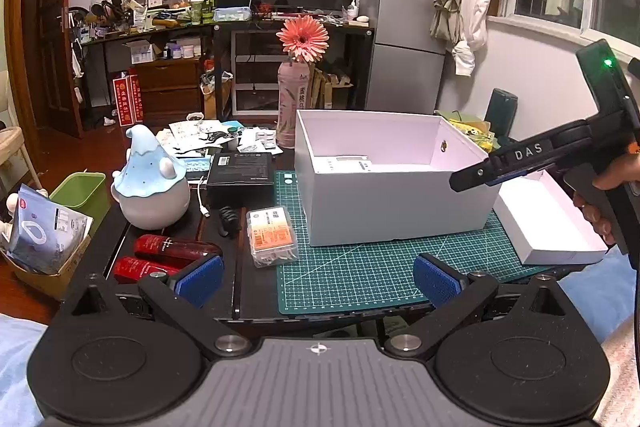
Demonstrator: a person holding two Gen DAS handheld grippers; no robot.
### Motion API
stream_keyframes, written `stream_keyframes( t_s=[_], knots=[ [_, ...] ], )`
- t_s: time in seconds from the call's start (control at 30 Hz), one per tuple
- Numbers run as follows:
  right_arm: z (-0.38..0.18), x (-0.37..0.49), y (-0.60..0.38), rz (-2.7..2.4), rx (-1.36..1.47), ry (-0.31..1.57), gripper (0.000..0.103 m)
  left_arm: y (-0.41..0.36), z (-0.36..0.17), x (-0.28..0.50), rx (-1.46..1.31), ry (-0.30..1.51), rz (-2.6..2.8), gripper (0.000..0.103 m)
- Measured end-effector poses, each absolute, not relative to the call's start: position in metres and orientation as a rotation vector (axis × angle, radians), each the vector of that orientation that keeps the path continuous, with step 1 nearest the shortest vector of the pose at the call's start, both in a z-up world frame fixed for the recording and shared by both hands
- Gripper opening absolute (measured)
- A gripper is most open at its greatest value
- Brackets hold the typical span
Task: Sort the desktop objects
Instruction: 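Raise the right tool up and out of the white box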
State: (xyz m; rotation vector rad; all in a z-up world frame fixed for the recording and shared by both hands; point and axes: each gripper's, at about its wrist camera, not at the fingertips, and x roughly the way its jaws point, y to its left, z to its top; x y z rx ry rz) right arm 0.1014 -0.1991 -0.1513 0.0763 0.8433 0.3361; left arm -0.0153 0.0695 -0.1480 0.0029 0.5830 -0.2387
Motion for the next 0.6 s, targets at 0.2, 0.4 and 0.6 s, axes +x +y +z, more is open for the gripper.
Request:
stream_keyframes(
  t_s=[0.2,0.4,0.6],
  knots=[
    [-0.148,0.087,-0.193,0.359,0.052,0.832,0.070,0.072,-0.148,-0.013,-0.011,0.589,-0.227,0.103],
    [-0.141,0.078,-0.197,0.366,0.075,0.811,0.069,0.073,-0.149,-0.009,-0.023,0.602,-0.216,0.103],
    [-0.132,0.074,-0.203,0.277,0.014,0.730,0.070,0.073,-0.149,-0.009,-0.025,0.602,-0.211,0.103]
  ],
)
